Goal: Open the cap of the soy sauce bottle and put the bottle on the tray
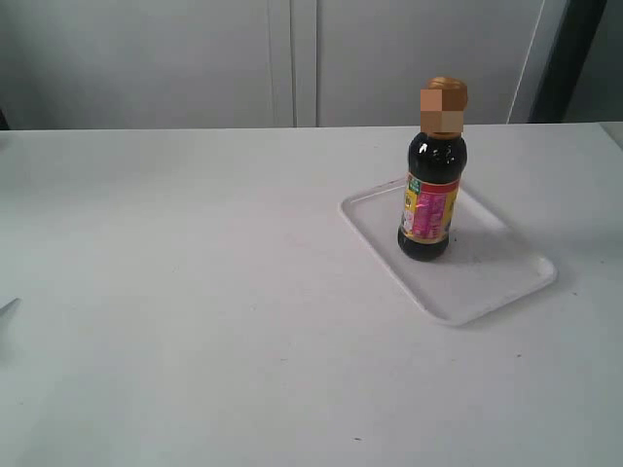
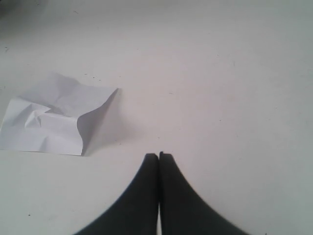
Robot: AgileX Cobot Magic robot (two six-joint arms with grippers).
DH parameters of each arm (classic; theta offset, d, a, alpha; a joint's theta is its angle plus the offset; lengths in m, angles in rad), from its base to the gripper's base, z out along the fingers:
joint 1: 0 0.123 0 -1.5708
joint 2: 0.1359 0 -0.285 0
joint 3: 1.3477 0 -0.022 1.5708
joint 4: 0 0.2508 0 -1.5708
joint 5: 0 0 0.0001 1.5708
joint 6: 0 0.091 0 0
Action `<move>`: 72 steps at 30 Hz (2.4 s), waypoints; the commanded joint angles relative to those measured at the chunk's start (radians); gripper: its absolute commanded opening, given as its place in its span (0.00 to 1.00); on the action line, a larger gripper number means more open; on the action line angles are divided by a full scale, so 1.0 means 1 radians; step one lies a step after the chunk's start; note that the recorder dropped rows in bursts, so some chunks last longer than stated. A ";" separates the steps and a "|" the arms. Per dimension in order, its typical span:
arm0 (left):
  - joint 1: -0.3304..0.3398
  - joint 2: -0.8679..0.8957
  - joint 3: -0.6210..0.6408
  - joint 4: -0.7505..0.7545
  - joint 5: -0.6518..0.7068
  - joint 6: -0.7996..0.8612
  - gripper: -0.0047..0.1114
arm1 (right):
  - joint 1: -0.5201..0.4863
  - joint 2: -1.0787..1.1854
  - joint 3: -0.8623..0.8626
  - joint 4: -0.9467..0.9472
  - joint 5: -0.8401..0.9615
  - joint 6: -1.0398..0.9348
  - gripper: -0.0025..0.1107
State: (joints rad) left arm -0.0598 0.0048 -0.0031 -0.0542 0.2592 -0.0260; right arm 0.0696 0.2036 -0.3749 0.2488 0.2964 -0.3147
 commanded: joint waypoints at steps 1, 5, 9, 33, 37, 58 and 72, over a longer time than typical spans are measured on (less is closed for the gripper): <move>0.001 -0.005 0.003 -0.013 -0.006 0.001 0.04 | 0.000 -0.003 0.004 0.005 -0.006 0.004 0.02; 0.001 -0.005 0.003 -0.013 -0.034 0.001 0.04 | 0.000 -0.003 0.004 0.005 -0.006 0.004 0.02; 0.001 -0.005 0.003 -0.013 -0.034 0.001 0.04 | 0.000 -0.003 0.004 0.005 -0.006 0.004 0.02; 0.001 -0.005 0.003 -0.013 -0.034 0.001 0.04 | 0.000 -0.003 0.004 0.005 -0.006 0.004 0.02; 0.001 -0.005 0.003 -0.013 -0.034 0.001 0.04 | 0.000 -0.003 0.004 0.005 -0.006 0.004 0.02; 0.001 -0.005 0.003 -0.013 -0.034 0.001 0.04 | 0.000 -0.126 0.219 -0.249 -0.026 0.315 0.02; 0.001 -0.005 0.003 -0.013 -0.032 0.001 0.04 | 0.000 -0.204 0.375 -0.256 0.018 0.315 0.02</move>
State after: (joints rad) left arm -0.0598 0.0048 -0.0031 -0.0548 0.2293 -0.0247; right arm 0.0696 0.0051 -0.0052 0.0000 0.3052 0.0000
